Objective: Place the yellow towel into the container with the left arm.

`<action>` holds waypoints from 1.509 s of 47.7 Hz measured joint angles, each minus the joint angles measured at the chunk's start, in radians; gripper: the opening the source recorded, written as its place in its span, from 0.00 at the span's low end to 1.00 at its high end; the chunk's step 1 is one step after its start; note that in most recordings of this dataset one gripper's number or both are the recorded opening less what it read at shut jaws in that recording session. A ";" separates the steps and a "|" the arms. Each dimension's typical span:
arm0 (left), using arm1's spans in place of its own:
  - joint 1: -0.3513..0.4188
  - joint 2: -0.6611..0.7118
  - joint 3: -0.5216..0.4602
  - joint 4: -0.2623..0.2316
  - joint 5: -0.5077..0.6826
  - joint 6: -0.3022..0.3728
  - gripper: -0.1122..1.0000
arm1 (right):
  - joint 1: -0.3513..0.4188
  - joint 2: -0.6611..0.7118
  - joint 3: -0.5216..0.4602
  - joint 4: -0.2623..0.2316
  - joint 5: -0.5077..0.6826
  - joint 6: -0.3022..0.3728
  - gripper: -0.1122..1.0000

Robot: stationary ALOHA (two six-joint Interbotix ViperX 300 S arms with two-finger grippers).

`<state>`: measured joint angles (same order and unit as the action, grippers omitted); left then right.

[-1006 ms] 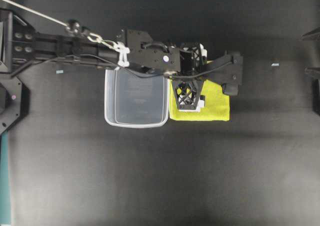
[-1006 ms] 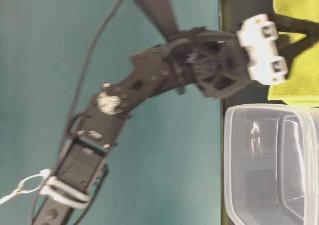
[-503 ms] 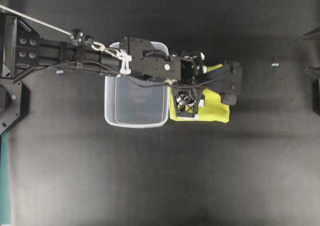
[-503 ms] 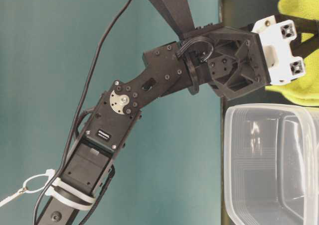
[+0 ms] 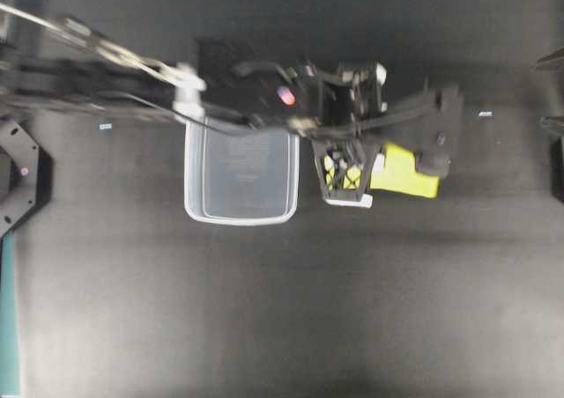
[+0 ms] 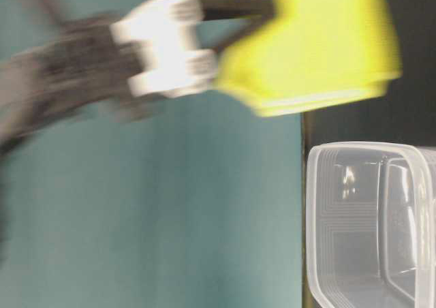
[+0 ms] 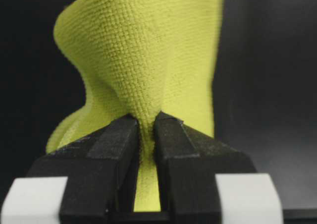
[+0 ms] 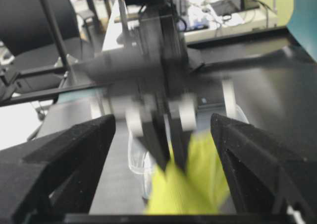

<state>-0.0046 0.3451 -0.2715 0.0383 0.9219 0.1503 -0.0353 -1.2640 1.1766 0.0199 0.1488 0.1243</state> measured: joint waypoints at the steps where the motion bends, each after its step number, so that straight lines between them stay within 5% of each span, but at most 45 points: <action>1: 0.000 -0.017 -0.006 0.000 0.018 0.000 0.16 | 0.000 -0.002 0.000 0.000 -0.002 0.000 0.78; 17: 0.008 -0.265 0.060 0.000 0.276 0.000 0.16 | 0.000 -0.003 0.000 0.000 -0.002 0.000 0.78; 37: 0.038 -0.428 0.357 0.000 0.152 0.052 0.16 | 0.000 -0.003 0.000 0.000 -0.002 0.000 0.78; 72: 0.044 -0.433 0.491 0.000 0.075 0.046 0.17 | 0.002 -0.003 0.000 0.000 -0.005 -0.002 0.78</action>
<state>0.0399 -0.0874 0.2194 0.0383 0.9971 0.1963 -0.0337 -1.2671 1.1766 0.0199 0.1442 0.1227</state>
